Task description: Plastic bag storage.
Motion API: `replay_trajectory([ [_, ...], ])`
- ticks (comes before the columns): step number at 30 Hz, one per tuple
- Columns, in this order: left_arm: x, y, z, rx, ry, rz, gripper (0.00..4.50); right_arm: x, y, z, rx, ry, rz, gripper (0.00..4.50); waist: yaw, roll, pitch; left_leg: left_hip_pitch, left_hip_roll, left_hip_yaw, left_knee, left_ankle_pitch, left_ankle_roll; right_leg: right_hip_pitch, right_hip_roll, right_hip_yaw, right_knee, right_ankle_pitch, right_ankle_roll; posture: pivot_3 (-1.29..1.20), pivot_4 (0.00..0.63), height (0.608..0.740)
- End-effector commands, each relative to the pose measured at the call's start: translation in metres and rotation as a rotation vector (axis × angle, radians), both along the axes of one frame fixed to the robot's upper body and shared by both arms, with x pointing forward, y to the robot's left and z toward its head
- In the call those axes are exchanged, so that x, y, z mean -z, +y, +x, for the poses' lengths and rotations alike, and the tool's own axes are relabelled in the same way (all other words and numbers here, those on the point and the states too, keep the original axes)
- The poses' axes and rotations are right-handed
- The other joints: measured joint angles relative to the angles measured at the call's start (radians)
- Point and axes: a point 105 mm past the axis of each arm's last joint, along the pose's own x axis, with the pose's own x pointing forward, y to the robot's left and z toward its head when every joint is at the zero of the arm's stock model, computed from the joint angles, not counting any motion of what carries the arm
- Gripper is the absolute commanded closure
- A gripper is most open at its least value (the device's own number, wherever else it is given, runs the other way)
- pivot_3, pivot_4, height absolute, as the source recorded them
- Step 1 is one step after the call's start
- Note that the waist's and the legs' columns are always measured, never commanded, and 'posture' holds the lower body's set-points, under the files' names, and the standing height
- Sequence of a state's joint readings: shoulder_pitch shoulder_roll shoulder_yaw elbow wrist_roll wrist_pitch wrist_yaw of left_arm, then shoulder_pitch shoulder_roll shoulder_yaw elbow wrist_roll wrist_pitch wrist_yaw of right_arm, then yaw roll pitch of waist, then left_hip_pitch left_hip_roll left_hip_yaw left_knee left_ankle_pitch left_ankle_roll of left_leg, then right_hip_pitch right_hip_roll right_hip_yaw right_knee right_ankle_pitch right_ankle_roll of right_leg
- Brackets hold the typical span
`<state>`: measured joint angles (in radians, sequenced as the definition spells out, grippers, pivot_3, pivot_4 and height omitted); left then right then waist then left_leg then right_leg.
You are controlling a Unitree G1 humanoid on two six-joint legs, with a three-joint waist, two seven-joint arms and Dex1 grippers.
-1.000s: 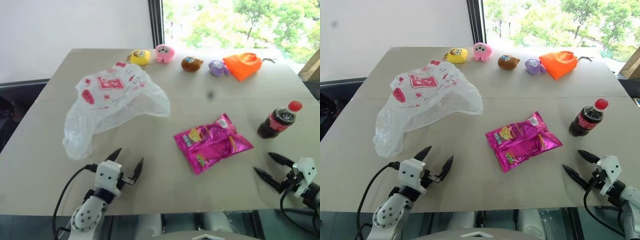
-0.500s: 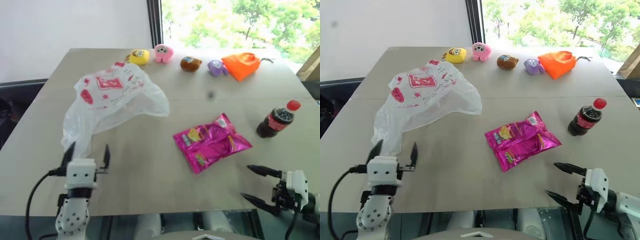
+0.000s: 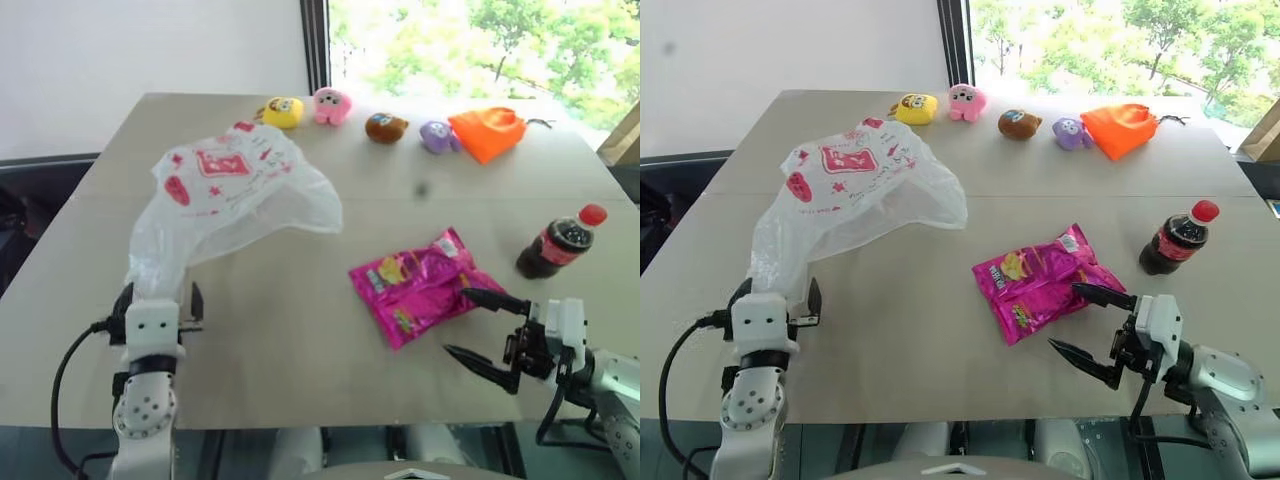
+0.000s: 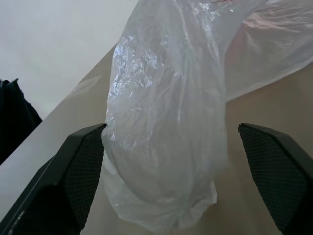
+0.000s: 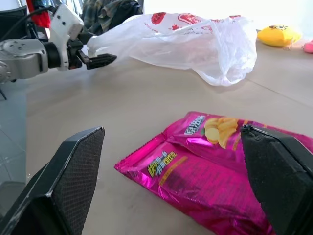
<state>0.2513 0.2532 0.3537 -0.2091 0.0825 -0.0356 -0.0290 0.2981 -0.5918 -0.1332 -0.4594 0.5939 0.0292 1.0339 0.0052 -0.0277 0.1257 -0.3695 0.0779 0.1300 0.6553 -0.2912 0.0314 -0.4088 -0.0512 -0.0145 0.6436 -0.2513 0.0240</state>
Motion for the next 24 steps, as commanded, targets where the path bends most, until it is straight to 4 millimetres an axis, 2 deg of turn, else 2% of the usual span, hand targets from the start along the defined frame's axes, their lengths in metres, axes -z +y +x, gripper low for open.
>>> replay_trajectory([
  [1, -0.008, 0.007, 0.004, -0.004, -0.024, 0.001, 0.52, -0.007, 0.004, -0.003, -0.004, -0.032, 0.018, 0.0, 0.001, 0.0, 0.0, 0.0, 0.0, 0.0, 0.0, 0.0, 0.0, 0.0, 0.0, 0.0, 0.0, 0.0, 0.0, 0.0, 0.15, 0.74],
  [3, -0.011, 0.008, 0.007, 0.001, -0.035, -0.001, 1.27, -0.007, 0.004, -0.002, 0.008, -0.034, 0.017, 0.0, 0.002, 0.0, 0.0, 0.0, 0.0, 0.0, 0.0, 0.0, 0.0, 0.0, 0.0, 0.0, 0.0, 0.0, 0.0, 0.0, 0.15, 0.74],
  [6, -0.017, 0.006, 0.01, 0.022, -0.053, 0.007, 2.78, -0.007, 0.001, 0.0, 0.03, -0.045, 0.009, 0.0, 0.003, 0.0, 0.0, 0.0, 0.0, 0.0, 0.0, 0.0, 0.0, 0.0, 0.0, 0.0, 0.001, 0.0, 0.0, 0.0, 0.15, 0.74],
  [9, -0.025, -0.001, 0.013, 0.055, -0.081, -0.01, 4.24, -0.01, -0.007, 0.012, 0.114, -0.081, 0.004, 0.0, 0.003, 0.0, 0.0, 0.001, 0.0, 0.0, 0.0, 0.0, 0.0, 0.0, 0.0, 0.0, 0.002, 0.0, 0.0, 0.0, 0.15, 0.74],
  [10, -0.027, -0.006, 0.015, 0.079, -0.093, -0.028, 4.44, -0.011, -0.012, 0.018, 0.151, -0.12, -0.017, 0.0, 0.003, 0.0, 0.0, 0.001, 0.0, 0.0, 0.0, 0.0, 0.0, 0.0, 0.0, 0.0, 0.002, 0.0, 0.0, 0.0, 0.15, 0.74],
  [12, -0.032, -0.017, 0.019, 0.135, -0.112, -0.064, 4.44, -0.01, -0.021, 0.029, 0.204, -0.154, -0.082, 0.0, 0.004, 0.0, 0.0, 0.0, 0.0, 0.001, 0.002, 0.0, -0.001, 0.0, 0.0, 0.0, 0.002, 0.0, 0.0, 0.0, 0.15, 0.74],
  [14, -0.04, -0.036, 0.024, 0.229, -0.132, -0.115, 4.44, -0.004, -0.029, 0.035, 0.206, -0.223, -0.238, 0.0, 0.007, 0.0, 0.0, -0.001, 0.0, 0.001, 0.004, 0.0, -0.001, 0.0, 0.0, 0.0, 0.003, 0.0, 0.0, 0.0, 0.15, 0.74],
  [16, -0.047, -0.046, 0.026, 0.271, -0.148, -0.14, 4.44, 0.004, -0.038, 0.037, 0.173, -0.301, -0.393, 0.0, 0.01, 0.001, 0.0, -0.002, 0.0, 0.001, 0.008, 0.001, -0.001, 0.0, 0.0, 0.0, 0.004, 0.0, 0.0, 0.0, 0.15, 0.74],
  [21, -0.059, -0.047, 0.031, 0.265, -0.177, -0.161, 4.44, 0.015, -0.06, 0.049, 0.166, -0.463, -0.654, 0.0, 0.006, 0.001, 0.0, -0.006, 0.0, 0.002, 0.014, 0.002, -0.003, 0.0, 0.001, -0.002, 0.006, 0.0, 0.0, 0.0, 0.15, 0.74],
  [24, -0.064, -0.051, 0.032, 0.285, -0.197, -0.2, 4.44, 0.019, -0.064, 0.055, 0.165, -0.523, -0.725, 0.0, 0.003, 0.001, 0.0, -0.004, 0.0, 0.002, 0.014, 0.002, -0.003, 0.0, 0.002, -0.001, 0.009, 0.0, 0.0, 0.0, 0.15, 0.74],
])
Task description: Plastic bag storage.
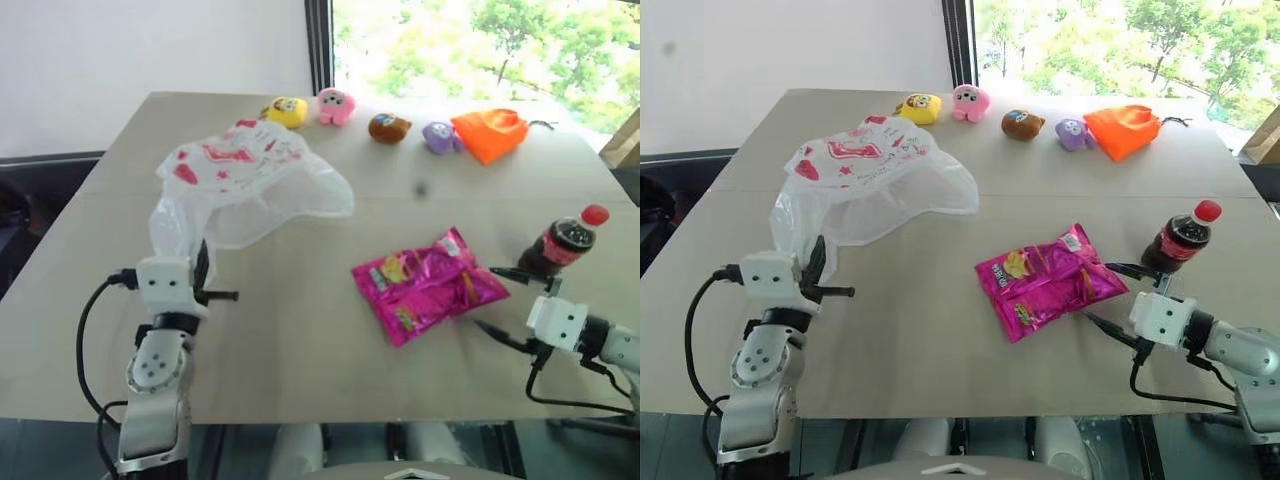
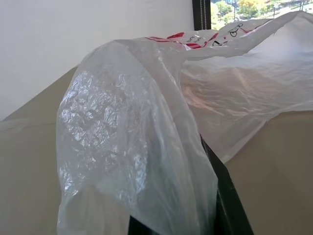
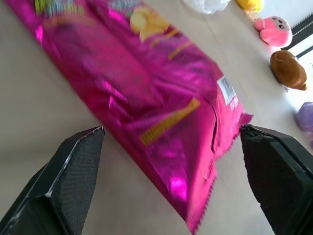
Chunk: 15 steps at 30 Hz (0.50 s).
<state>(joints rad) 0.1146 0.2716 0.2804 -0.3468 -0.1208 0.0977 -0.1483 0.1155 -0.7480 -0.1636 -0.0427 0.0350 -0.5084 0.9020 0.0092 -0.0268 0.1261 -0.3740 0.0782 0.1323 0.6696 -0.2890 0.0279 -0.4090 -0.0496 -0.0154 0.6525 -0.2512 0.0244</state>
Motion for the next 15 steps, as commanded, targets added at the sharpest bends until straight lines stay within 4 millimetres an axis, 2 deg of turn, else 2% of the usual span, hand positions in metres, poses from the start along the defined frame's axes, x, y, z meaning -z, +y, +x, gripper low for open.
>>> replay_trajectory([
  [1, -0.023, -0.012, -0.003, 0.075, -0.083, -0.093, 4.44, -0.003, -0.001, 0.007, -0.033, -0.118, -0.116, 0.0, 0.0, 0.0, 0.0, 0.001, 0.0, 0.0, 0.0, 0.0, 0.0, 0.0, 0.0, 0.0, 0.001, 0.0, 0.0, 0.0, 0.15, 0.74],
  [3, -0.032, -0.031, -0.004, 0.202, -0.104, -0.176, 4.44, 0.002, 0.002, 0.01, -0.062, -0.133, -0.172, 0.0, -0.001, -0.001, 0.001, 0.001, 0.0, 0.0, 0.001, 0.0, -0.001, 0.0, 0.0, 0.001, 0.002, 0.0, 0.0, 0.0, 0.15, 0.74],
  [7, -0.043, -0.047, -0.007, 0.327, -0.096, -0.222, 4.44, 0.011, 0.004, 0.018, -0.093, -0.148, -0.247, 0.0, 0.0, 0.0, 0.001, 0.002, 0.0, 0.0, 0.002, 0.001, -0.001, 0.0, 0.0, 0.002, 0.005, 0.0, 0.0, 0.0, 0.15, 0.74],
  [11, -0.048, -0.05, -0.014, 0.377, -0.078, -0.234, 4.44, 0.009, 0.011, 0.032, -0.108, -0.222, -0.293, 0.0, -0.008, 0.0, 0.001, 0.005, 0.0, 0.0, 0.002, 0.001, -0.001, 0.0, 0.0, 0.004, 0.006, 0.0, 0.0, 0.0, 0.15, 0.74],
  [15, -0.043, -0.046, -0.02, 0.37, -0.053, -0.233, 4.44, 0.011, 0.025, 0.044, -0.15, -0.264, -0.329, 0.0, -0.025, 0.0, 0.001, 0.006, 0.001, 0.001, 0.002, 0.001, -0.001, 0.001, 0.0, 0.007, 0.006, 0.0, 0.0, 0.0, 0.15, 0.74],
])
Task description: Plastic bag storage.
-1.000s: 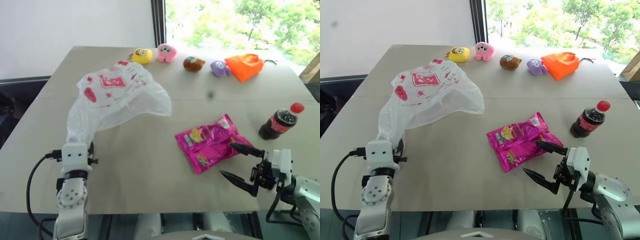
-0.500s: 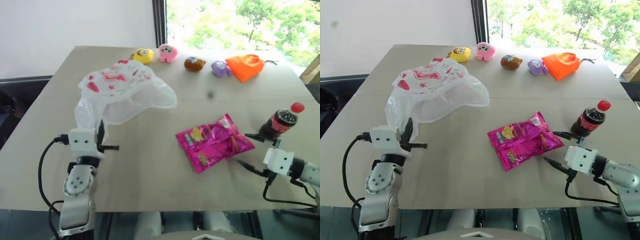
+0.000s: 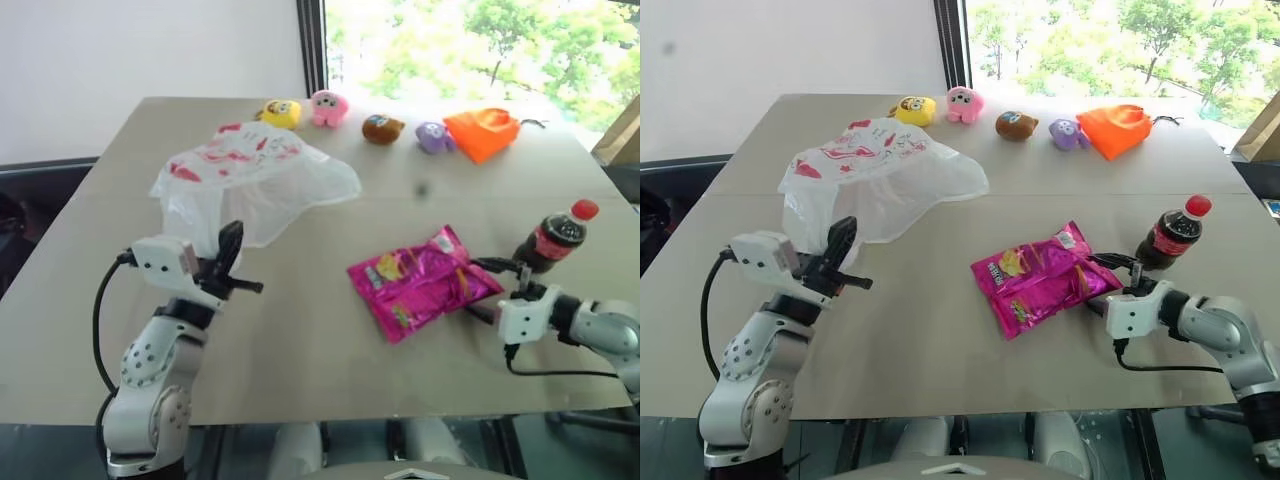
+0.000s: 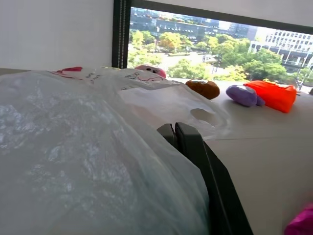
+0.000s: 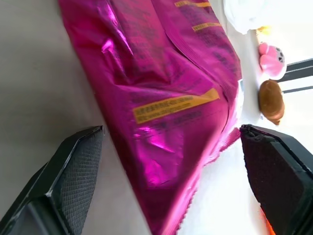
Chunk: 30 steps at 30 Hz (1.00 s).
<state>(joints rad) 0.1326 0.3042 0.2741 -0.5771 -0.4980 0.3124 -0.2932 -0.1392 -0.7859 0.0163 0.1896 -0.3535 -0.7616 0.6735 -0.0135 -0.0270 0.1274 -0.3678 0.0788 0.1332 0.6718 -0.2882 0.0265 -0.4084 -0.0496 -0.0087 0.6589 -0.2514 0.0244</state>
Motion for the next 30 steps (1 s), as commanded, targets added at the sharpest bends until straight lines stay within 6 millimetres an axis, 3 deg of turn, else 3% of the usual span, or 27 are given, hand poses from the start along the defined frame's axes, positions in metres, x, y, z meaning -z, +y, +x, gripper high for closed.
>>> replay_trajectory([
  [1, -0.01, 0.001, -0.008, 0.005, -0.035, 0.015, 4.44, 0.002, 0.011, 0.008, -0.039, -0.04, -0.039, 0.0, -0.002, 0.0, 0.0, 0.001, 0.0, 0.0, 0.0, 0.0, 0.0, 0.0, 0.0, 0.0, 0.0, 0.0, 0.0, 0.0, 0.15, 0.74],
  [10, -0.006, 0.004, -0.013, -0.037, -0.034, 0.009, 4.44, 0.011, 0.031, 0.019, -0.112, -0.045, -0.074, 0.0, -0.007, -0.002, 0.001, 0.007, 0.001, 0.002, 0.0, 0.0, 0.0, 0.004, 0.001, 0.002, 0.001, -0.002, -0.004, 0.0, 0.15, 0.74],
  [17, 0.0, -0.005, -0.017, -0.007, -0.019, 0.014, 4.5, 0.01, 0.035, 0.017, -0.142, -0.05, -0.039, 3.21, -0.005, -0.002, 0.001, 0.006, 0.001, 0.002, 0.0, 0.0, 0.0, 0.004, 0.0, 0.002, 0.001, -0.002, -0.004, 0.0, 0.15, 0.74],
  [20, -0.001, -0.017, -0.018, 0.06, -0.037, 0.026, 4.5, 0.0, 0.04, 0.022, -0.082, -0.024, 0.092, 4.46, -0.003, -0.002, 0.002, 0.006, 0.001, 0.002, 0.0, 0.0, 0.0, 0.004, 0.0, 0.002, 0.001, -0.002, -0.004, 0.0, 0.15, 0.74],
  [30, 0.009, -0.06, -0.042, 0.392, 0.008, 0.0, 4.5, -0.035, 0.074, 0.043, 0.036, 0.11, 0.466, 4.46, -0.004, 0.0, 0.006, 0.004, 0.002, 0.001, -0.002, -0.002, 0.002, 0.002, 0.0, 0.001, 0.001, -0.002, -0.004, 0.0, 0.15, 0.74],
])
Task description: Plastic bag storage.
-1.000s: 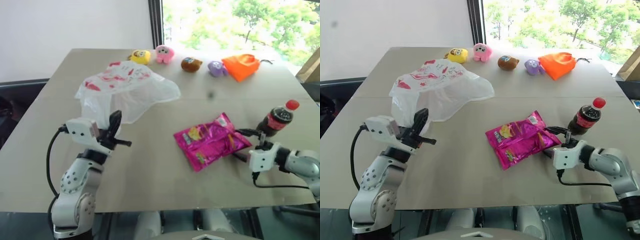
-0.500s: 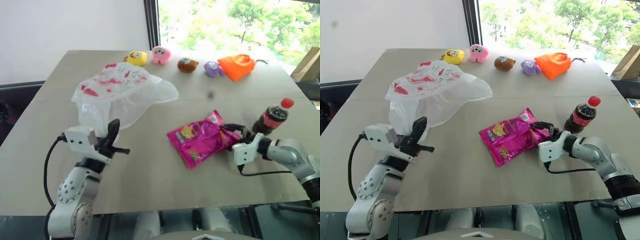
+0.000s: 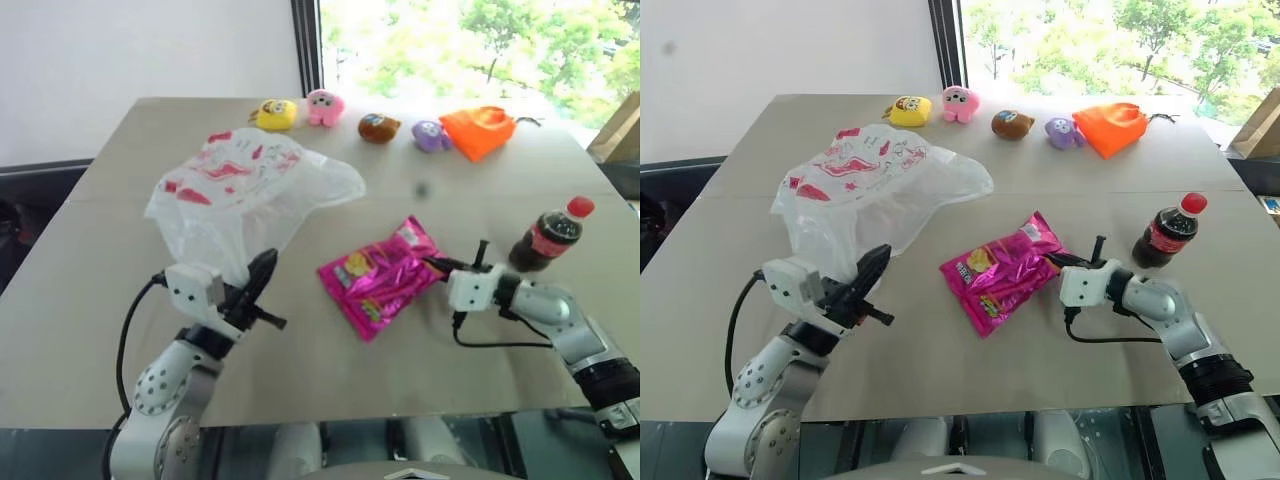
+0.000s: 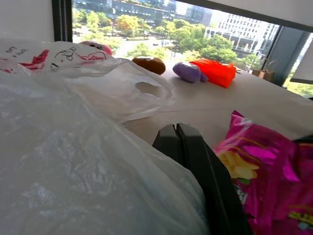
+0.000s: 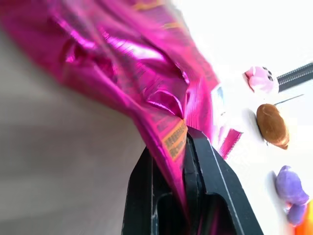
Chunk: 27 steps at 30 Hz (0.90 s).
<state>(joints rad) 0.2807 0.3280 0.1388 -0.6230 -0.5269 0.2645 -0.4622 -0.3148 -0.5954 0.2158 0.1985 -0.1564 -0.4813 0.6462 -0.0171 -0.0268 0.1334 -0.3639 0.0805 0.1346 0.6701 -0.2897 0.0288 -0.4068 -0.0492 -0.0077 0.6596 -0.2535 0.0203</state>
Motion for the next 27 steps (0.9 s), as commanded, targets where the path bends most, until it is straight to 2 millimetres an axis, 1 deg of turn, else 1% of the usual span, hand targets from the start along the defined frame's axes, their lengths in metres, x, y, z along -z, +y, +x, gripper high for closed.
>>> replay_trajectory([
  [1, -0.015, -0.016, -0.014, 0.125, -0.06, -0.013, 4.5, -0.027, 0.006, 0.011, 0.044, -0.001, 0.138, 4.46, 0.001, 0.0, 0.001, 0.0, 0.0, 0.0, 0.0, 0.0, 0.0, 0.0, 0.0, 0.0, 0.0, 0.0, 0.0, 0.0, 0.15, 0.74],
  [4, -0.009, -0.015, -0.02, 0.152, -0.033, -0.008, 4.5, -0.033, 0.006, 0.019, 0.088, 0.018, 0.2, 4.46, 0.003, 0.001, 0.002, -0.002, 0.0, 0.0, 0.0, 0.0, 0.001, -0.002, 0.0, 0.0, 0.0, 0.0, 0.0, 0.0, 0.15, 0.74],
  [6, -0.004, -0.012, -0.024, 0.16, -0.012, -0.012, 4.5, -0.038, 0.006, 0.025, 0.12, 0.038, 0.273, 4.46, 0.003, 0.001, 0.002, -0.003, -0.001, 0.0, 0.0, 0.0, 0.001, -0.002, 0.0, 0.0, 0.0, 0.0, 0.0, 0.0, 0.15, 0.74],
  [9, 0.0, -0.006, -0.023, 0.14, -0.003, -0.011, 4.5, -0.049, 0.011, 0.031, 0.152, 0.058, 0.388, 4.46, 0.003, 0.001, 0.003, -0.005, 0.0, -0.001, 0.0, 0.0, 0.001, -0.003, 0.0, -0.001, -0.001, 0.0, 0.0, 0.0, 0.15, 0.74],
  [12, 0.0, -0.003, -0.022, 0.124, -0.007, -0.033, 4.5, -0.058, 0.017, 0.034, 0.161, 0.066, 0.452, 4.46, 0.002, 0.002, 0.003, -0.006, 0.0, -0.001, 0.0, -0.001, 0.001, -0.004, 0.0, -0.001, -0.001, 0.0, 0.0, 0.0, 0.15, 0.74],
  [18, -0.003, -0.006, -0.017, 0.14, -0.014, -0.078, 4.5, -0.073, 0.043, 0.04, 0.165, 0.121, 0.611, 4.46, 0.001, 0.003, 0.004, -0.01, 0.0, -0.002, 0.0, -0.001, 0.001, -0.008, 0.0, -0.002, 0.0, 0.002, 0.003, 0.0, 0.15, 0.74],
  [23, -0.002, -0.013, -0.016, 0.172, -0.012, -0.087, 4.5, -0.082, 0.059, 0.045, 0.151, 0.116, 0.645, 4.46, 0.002, 0.004, 0.004, -0.015, -0.001, -0.004, 0.0, 0.001, -0.002, -0.011, 0.0, -0.004, -0.001, 0.002, 0.003, 0.0, 0.15, 0.74],
  [25, -0.004, -0.02, -0.014, 0.201, -0.022, -0.088, 4.5, -0.084, 0.072, 0.046, 0.13, 0.101, 0.629, 4.46, 0.002, 0.004, 0.004, -0.016, -0.001, -0.004, 0.0, 0.001, -0.002, -0.012, 0.0, -0.004, -0.001, 0.002, 0.004, 0.0, 0.15, 0.74],
  [27, -0.009, -0.026, -0.01, 0.217, -0.039, -0.104, 4.5, -0.08, 0.086, 0.049, 0.125, 0.091, 0.597, 4.46, 0.001, 0.004, 0.004, -0.016, -0.001, -0.004, 0.0, 0.001, -0.002, -0.013, 0.0, -0.004, -0.001, 0.002, 0.004, 0.0, 0.15, 0.74],
])
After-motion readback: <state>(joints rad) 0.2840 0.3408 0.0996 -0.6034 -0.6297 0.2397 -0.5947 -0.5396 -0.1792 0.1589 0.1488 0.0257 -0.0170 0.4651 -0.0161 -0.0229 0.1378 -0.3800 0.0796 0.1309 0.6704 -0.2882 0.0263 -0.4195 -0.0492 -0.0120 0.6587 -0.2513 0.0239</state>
